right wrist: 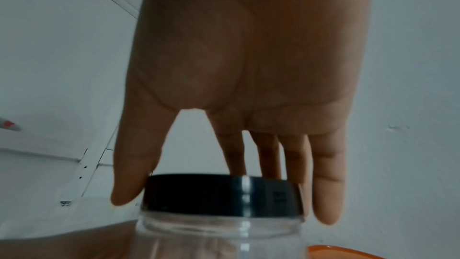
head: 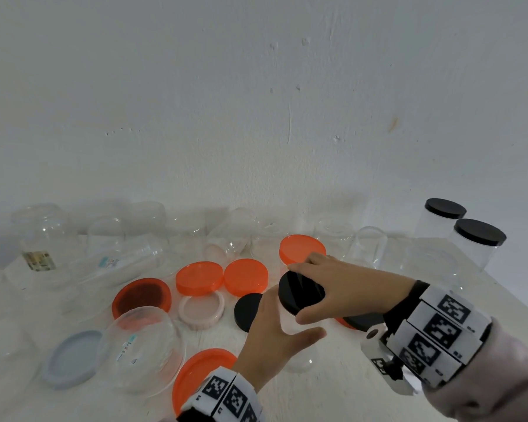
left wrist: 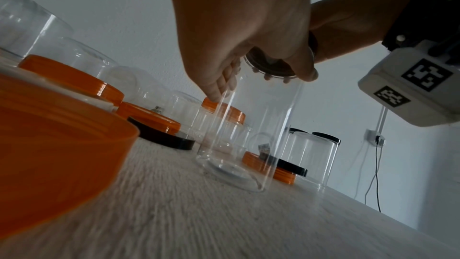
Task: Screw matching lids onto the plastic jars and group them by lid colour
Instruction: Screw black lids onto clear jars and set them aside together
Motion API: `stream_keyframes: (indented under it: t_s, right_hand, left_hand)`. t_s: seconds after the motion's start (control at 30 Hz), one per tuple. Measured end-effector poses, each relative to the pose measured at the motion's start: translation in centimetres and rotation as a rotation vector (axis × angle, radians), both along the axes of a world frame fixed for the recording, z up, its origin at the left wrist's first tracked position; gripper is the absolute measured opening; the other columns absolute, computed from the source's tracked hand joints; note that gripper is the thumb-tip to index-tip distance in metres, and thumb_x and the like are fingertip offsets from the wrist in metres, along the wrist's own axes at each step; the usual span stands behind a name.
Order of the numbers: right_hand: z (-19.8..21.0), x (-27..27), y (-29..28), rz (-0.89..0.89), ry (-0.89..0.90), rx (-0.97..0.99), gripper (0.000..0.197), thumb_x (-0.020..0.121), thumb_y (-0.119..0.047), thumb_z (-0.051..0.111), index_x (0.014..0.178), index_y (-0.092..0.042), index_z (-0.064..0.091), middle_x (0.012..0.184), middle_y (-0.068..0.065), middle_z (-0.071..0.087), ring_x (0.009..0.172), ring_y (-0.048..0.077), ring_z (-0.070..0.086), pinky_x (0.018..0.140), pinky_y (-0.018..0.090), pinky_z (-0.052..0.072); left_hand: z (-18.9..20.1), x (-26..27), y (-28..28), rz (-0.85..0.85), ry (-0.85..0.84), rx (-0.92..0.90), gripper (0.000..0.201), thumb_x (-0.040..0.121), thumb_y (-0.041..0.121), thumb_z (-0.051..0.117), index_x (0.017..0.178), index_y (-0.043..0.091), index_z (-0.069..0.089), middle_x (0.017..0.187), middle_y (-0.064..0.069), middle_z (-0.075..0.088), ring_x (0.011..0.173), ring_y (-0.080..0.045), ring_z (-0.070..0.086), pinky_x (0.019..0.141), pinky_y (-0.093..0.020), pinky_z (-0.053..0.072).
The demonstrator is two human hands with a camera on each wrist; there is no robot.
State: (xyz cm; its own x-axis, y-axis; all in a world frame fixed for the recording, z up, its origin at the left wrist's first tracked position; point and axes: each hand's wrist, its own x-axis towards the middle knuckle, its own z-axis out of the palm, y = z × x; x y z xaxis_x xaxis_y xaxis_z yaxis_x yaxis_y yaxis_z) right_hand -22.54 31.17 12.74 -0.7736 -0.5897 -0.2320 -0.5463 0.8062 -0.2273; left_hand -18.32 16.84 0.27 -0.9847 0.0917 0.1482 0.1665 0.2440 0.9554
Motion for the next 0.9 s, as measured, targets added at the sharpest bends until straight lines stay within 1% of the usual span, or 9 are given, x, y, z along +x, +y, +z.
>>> stream_keyframes:
  t_s: [0.07, 0.17, 0.27, 0.37, 0.43, 0.57, 0.67, 0.8, 0.9]
  right_hand:
    - [-0.1, 0.1, -0.1, 0.004, 0.023, -0.011, 0.074, 0.08, -0.058, 0.062, 0.142, -0.031, 0.032, 0.118, -0.008, 0.038, 0.104, 0.01, 0.041, 0.085, 0.026, 0.045]
    - [-0.6, 0.4, -0.4, -0.019, 0.093, 0.011, 0.07, 0.08, -0.065, 0.058, 0.134, -0.025, 0.039, 0.111, -0.007, 0.038, 0.095, 0.01, 0.042, 0.067, 0.018, 0.035]
    - [-1.2, 0.8, -0.9, -0.066, 0.213, 0.073, 0.066, 0.079, -0.073, 0.047, 0.122, -0.023, 0.041, 0.107, -0.004, 0.036, 0.091, 0.014, 0.043, 0.06, 0.019, 0.027]
    - [-1.9, 1.2, -1.2, -0.073, 0.28, 0.091, 0.062, 0.081, -0.073, 0.04, 0.114, -0.021, 0.039, 0.105, -0.001, 0.035, 0.088, 0.017, 0.044, 0.062, 0.024, 0.035]
    - [-1.7, 1.1, -1.0, -0.074, 0.236, 0.069, 0.061, 0.081, -0.073, 0.043, 0.114, -0.022, 0.038, 0.106, -0.002, 0.035, 0.088, 0.015, 0.044, 0.061, 0.022, 0.034]
    - [-0.7, 0.3, -0.1, -0.057, 0.001, -0.003, 0.076, 0.08, -0.068, 0.056, 0.136, -0.021, 0.033, 0.115, -0.008, 0.037, 0.095, 0.009, 0.044, 0.066, 0.016, 0.032]
    - [-1.0, 0.4, 0.1, -0.047, -0.007, -0.037, 0.084, 0.082, -0.069, 0.054, 0.144, -0.022, 0.025, 0.124, -0.008, 0.034, 0.104, 0.012, 0.043, 0.071, 0.016, 0.034]
    - [-1.8, 0.8, -0.1, -0.068, 0.05, -0.021, 0.084, 0.084, -0.071, 0.046, 0.145, -0.018, 0.024, 0.125, -0.003, 0.035, 0.107, 0.015, 0.041, 0.086, 0.027, 0.044]
    - [-2.2, 1.1, -0.2, -0.087, 0.138, 0.0, 0.088, 0.084, -0.074, 0.04, 0.148, -0.018, 0.018, 0.126, 0.0, 0.036, 0.108, 0.017, 0.042, 0.086, 0.028, 0.044]
  left_hand:
    - [0.0, 0.0, 0.0, 0.0, 0.0, 0.005, 0.087, 0.068, 0.049, 0.081, 0.138, 0.038, 0.032, 0.132, 0.021, 0.047, 0.123, 0.003, 0.045, 0.105, -0.026, 0.04]
    - [0.0, 0.0, 0.1, 0.003, 0.009, 0.001, 0.085, 0.068, 0.049, 0.081, 0.138, 0.04, 0.032, 0.132, 0.023, 0.046, 0.122, 0.005, 0.045, 0.102, -0.022, 0.041]
    - [-0.2, 0.0, 0.0, 0.0, 0.014, -0.001, 0.085, 0.068, 0.05, 0.08, 0.138, 0.042, 0.031, 0.132, 0.025, 0.045, 0.122, 0.007, 0.043, 0.098, -0.017, 0.037]
    - [-0.1, 0.0, 0.0, 0.001, 0.013, -0.007, 0.086, 0.069, 0.05, 0.08, 0.139, 0.044, 0.03, 0.132, 0.027, 0.043, 0.122, 0.009, 0.041, 0.095, -0.014, 0.035]
    - [0.0, 0.0, 0.0, -0.002, 0.013, -0.006, 0.086, 0.069, 0.049, 0.08, 0.139, 0.043, 0.03, 0.133, 0.026, 0.044, 0.123, 0.008, 0.042, 0.099, -0.017, 0.036]
    - [0.0, 0.1, 0.0, -0.004, 0.011, 0.001, 0.086, 0.068, 0.051, 0.08, 0.138, 0.04, 0.032, 0.133, 0.022, 0.046, 0.124, 0.003, 0.045, 0.105, -0.027, 0.04]
    - [0.0, 0.2, 0.0, -0.001, 0.006, 0.01, 0.086, 0.067, 0.051, 0.08, 0.138, 0.04, 0.032, 0.133, 0.022, 0.047, 0.124, 0.003, 0.045, 0.106, -0.029, 0.04]
    - [-0.2, 0.0, 0.0, 0.007, 0.007, 0.002, 0.084, 0.068, 0.047, 0.08, 0.137, 0.04, 0.032, 0.132, 0.021, 0.046, 0.122, 0.003, 0.046, 0.103, -0.022, 0.04]
    - [-0.3, -0.1, 0.1, 0.013, 0.007, 0.001, 0.086, 0.064, 0.052, 0.078, 0.136, 0.042, 0.032, 0.131, 0.023, 0.046, 0.121, 0.004, 0.045, 0.096, -0.017, 0.04]
